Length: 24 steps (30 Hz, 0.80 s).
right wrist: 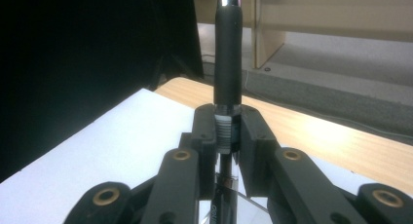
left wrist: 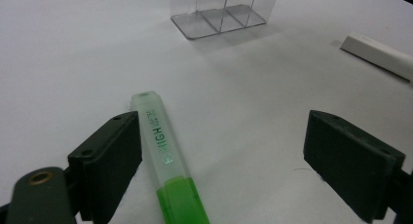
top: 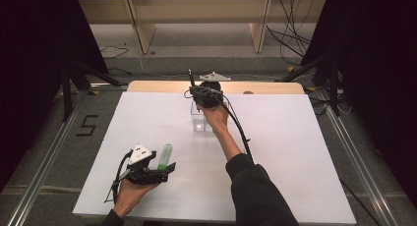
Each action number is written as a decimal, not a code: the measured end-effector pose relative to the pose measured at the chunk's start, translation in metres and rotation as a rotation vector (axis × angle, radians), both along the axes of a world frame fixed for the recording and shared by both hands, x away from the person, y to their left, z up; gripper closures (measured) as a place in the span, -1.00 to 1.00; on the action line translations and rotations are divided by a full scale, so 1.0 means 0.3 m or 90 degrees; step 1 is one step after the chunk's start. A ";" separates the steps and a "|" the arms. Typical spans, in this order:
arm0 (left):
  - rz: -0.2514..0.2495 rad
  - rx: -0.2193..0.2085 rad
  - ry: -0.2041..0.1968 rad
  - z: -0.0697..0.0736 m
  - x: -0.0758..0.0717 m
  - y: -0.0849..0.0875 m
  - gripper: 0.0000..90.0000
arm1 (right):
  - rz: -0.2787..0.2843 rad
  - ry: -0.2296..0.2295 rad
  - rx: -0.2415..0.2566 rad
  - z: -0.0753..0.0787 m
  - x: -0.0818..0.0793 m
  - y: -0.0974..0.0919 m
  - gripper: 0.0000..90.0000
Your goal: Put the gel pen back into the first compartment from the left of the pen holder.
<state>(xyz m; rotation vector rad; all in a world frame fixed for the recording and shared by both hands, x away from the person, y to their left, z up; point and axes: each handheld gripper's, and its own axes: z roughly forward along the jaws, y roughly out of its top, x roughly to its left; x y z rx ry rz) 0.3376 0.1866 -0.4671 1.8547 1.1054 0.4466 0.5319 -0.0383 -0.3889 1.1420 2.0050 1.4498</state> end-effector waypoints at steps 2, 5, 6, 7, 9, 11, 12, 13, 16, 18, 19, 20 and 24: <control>0.002 0.004 0.003 -0.003 0.001 -0.001 -0.70 | -0.002 0.002 -0.002 -0.006 0.003 0.003 0.76; 0.002 0.010 0.006 -0.003 0.003 -0.001 -0.70 | 0.000 0.008 -0.004 -0.019 0.006 0.010 0.76; 0.003 0.008 0.004 -0.003 0.002 -0.001 -0.70 | 0.000 0.008 -0.007 -0.024 0.007 0.014 0.76; 0.004 0.009 0.005 -0.002 0.001 -0.001 -0.70 | -0.002 0.011 -0.013 -0.027 0.006 0.016 0.76; 0.000 0.015 0.007 -0.003 0.002 0.000 -0.70 | -0.005 0.010 -0.011 -0.033 0.009 0.020 0.76; 0.003 0.014 0.010 -0.005 0.002 -0.002 -0.70 | -0.008 0.011 -0.009 -0.038 0.010 0.021 0.76; 0.003 0.015 0.011 -0.005 0.002 -0.002 -0.70 | -0.009 0.015 -0.012 -0.040 0.009 0.023 0.76; 0.005 0.015 0.011 -0.005 0.002 -0.003 -0.70 | -0.008 0.015 -0.014 -0.044 0.010 0.026 0.76; 0.004 0.017 0.015 -0.006 0.003 -0.004 -0.70 | -0.007 0.017 -0.021 -0.050 0.011 0.030 0.75; 0.004 0.020 0.013 -0.007 0.003 -0.006 -0.70 | -0.009 0.019 -0.017 -0.049 0.012 0.027 0.62; 0.003 0.021 0.014 -0.007 0.004 -0.005 -0.70 | -0.010 0.021 -0.015 -0.044 0.012 0.024 0.47; 0.003 0.020 0.014 -0.009 0.004 -0.006 -0.70 | -0.011 0.023 -0.019 -0.037 0.010 0.020 0.36; 0.007 0.022 0.019 -0.009 0.006 -0.005 -0.70 | -0.020 0.024 -0.010 0.001 -0.002 -0.011 0.04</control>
